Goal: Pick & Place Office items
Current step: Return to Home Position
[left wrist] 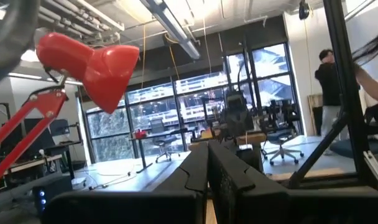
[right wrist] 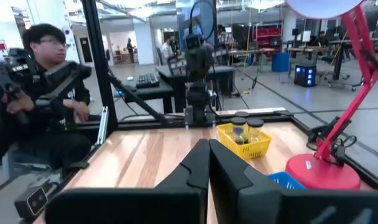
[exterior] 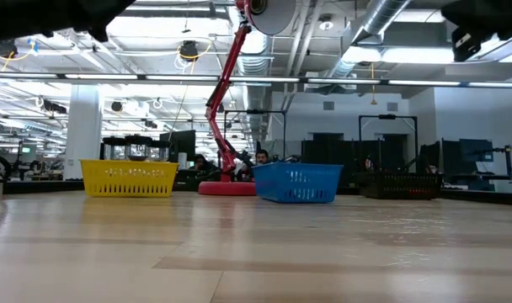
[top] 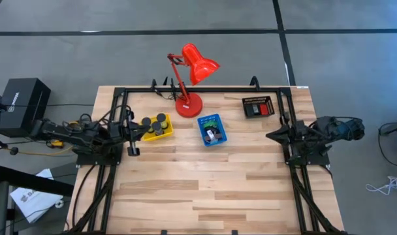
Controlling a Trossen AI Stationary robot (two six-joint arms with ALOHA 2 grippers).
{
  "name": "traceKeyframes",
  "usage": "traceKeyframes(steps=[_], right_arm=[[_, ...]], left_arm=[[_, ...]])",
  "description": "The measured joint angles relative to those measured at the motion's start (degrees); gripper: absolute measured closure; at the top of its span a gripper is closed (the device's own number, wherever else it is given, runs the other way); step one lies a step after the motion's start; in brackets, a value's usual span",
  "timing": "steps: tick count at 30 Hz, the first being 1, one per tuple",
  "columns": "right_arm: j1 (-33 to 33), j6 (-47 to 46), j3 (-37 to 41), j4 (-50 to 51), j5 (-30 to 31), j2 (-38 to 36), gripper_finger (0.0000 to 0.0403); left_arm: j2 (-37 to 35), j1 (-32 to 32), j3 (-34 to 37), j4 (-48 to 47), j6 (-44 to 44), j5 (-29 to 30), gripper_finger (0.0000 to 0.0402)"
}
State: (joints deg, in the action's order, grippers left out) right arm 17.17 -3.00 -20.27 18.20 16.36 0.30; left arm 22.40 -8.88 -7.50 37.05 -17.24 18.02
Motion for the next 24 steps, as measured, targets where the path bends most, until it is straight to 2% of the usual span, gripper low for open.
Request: traceKeyframes(steps=[14, 24], right_arm=[[0.00, -0.45, 2.75, -2.02, 0.15, -0.05, 0.0403], [0.00, -0.01, 2.67, -2.82, 0.16, -0.07, 0.0403]], left_arm=[[-12.29, 0.00, 7.16, 0.45, -2.21, -0.02, 0.0401], [-13.20, -0.07, 7.16, -1.44, -2.05, -0.07, 0.0401]])
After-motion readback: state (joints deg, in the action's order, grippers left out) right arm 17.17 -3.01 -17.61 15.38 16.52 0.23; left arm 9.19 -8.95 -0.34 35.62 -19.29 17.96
